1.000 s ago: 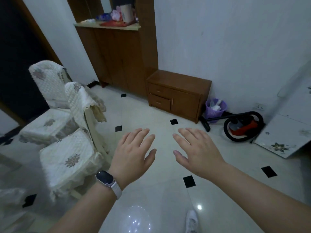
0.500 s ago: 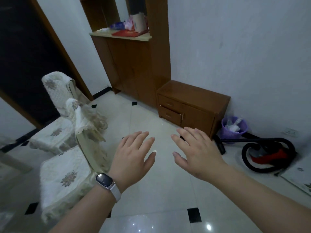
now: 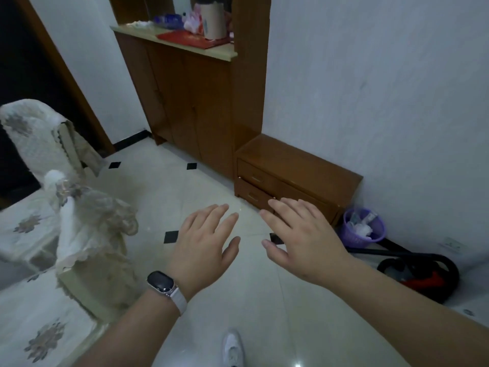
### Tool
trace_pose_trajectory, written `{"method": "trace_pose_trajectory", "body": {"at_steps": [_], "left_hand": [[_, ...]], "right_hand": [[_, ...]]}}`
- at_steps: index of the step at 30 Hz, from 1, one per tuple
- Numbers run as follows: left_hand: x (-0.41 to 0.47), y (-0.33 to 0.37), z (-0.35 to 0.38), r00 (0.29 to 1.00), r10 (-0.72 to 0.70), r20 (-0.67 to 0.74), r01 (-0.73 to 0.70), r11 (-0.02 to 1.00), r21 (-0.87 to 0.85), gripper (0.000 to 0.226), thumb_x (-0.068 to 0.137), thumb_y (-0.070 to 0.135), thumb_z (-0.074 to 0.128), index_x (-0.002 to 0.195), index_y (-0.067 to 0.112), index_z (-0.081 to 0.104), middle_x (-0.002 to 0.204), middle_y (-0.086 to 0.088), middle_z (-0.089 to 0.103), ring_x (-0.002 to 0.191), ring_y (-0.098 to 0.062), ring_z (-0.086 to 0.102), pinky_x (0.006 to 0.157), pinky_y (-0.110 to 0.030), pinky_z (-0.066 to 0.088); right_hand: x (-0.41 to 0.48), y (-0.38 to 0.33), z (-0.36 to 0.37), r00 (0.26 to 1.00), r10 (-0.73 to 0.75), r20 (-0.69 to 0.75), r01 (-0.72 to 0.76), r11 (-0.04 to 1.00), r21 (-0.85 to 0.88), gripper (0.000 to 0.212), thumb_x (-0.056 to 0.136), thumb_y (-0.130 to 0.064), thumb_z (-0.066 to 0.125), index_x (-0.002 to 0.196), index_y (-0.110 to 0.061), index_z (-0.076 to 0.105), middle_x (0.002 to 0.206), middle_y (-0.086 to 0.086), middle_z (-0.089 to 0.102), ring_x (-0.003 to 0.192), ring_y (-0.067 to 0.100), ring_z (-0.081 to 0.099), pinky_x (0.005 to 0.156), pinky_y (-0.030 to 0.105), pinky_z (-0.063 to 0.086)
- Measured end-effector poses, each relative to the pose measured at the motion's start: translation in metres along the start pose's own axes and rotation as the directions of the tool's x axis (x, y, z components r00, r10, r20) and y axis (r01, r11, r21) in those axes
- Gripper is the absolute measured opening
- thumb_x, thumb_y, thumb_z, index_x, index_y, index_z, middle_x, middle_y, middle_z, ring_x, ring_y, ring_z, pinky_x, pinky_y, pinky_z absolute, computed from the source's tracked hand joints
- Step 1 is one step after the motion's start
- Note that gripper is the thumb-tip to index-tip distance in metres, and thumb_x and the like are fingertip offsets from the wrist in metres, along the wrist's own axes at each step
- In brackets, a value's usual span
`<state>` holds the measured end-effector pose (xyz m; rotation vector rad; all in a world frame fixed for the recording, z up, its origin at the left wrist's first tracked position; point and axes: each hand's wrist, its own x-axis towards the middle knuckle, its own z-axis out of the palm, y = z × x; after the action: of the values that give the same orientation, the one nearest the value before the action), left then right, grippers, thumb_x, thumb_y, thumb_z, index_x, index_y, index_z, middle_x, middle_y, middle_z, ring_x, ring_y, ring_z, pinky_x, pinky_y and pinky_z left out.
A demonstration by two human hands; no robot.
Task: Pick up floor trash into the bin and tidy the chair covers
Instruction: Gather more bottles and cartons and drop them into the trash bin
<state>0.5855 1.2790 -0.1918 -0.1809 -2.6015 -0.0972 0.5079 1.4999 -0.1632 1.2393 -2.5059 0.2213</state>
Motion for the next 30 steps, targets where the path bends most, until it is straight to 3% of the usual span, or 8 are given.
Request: {"method": "trace_pose_trajectory", "body": {"at_steps": [11, 24, 30], "left_hand": [[0.130, -0.137, 0.049, 0.996, 0.030, -0.081, -0.030, 1.000, -0.002, 0.039, 0.090, 0.035, 0.059, 0.119, 0.011, 0.066, 0.126, -0.012, 0.063, 0.116, -0.031, 0.057, 0.095, -0.043, 0.044], [0.257, -0.236, 0.128, 0.980, -0.166, 0.114, 0.142, 0.971, 0.192, 0.044, 0.093, 0.041, 0.051, 0.127, 0.014, 0.062, 0.133, -0.009, 0.060, 0.124, -0.029, 0.054, 0.101, -0.044, 0.042], [0.335, -0.260, 0.146, 0.974, -0.212, 0.084, 0.182, 0.944, 0.277, 0.043, 0.093, 0.040, 0.052, 0.126, 0.015, 0.062, 0.132, -0.009, 0.061, 0.123, -0.029, 0.055, 0.102, -0.043, 0.041]], "right_hand": [[0.176, 0.044, 0.050, 1.000, -0.008, 0.005, 0.008, 0.999, -0.042, 0.051, 0.092, -0.048, 0.047, 0.130, -0.016, 0.061, 0.136, 0.009, 0.057, 0.125, 0.029, 0.051, 0.105, 0.045, 0.038], [0.348, 0.161, 0.166, 0.990, -0.136, 0.027, 0.132, 0.982, 0.134, 0.052, 0.093, -0.049, 0.046, 0.133, -0.018, 0.058, 0.136, 0.007, 0.056, 0.127, 0.027, 0.049, 0.106, 0.045, 0.039], [0.441, 0.229, 0.178, 0.975, -0.222, -0.020, 0.222, 0.958, 0.182, 0.053, 0.094, -0.049, 0.043, 0.133, -0.018, 0.058, 0.137, 0.006, 0.055, 0.127, 0.027, 0.050, 0.107, 0.045, 0.039]]}}
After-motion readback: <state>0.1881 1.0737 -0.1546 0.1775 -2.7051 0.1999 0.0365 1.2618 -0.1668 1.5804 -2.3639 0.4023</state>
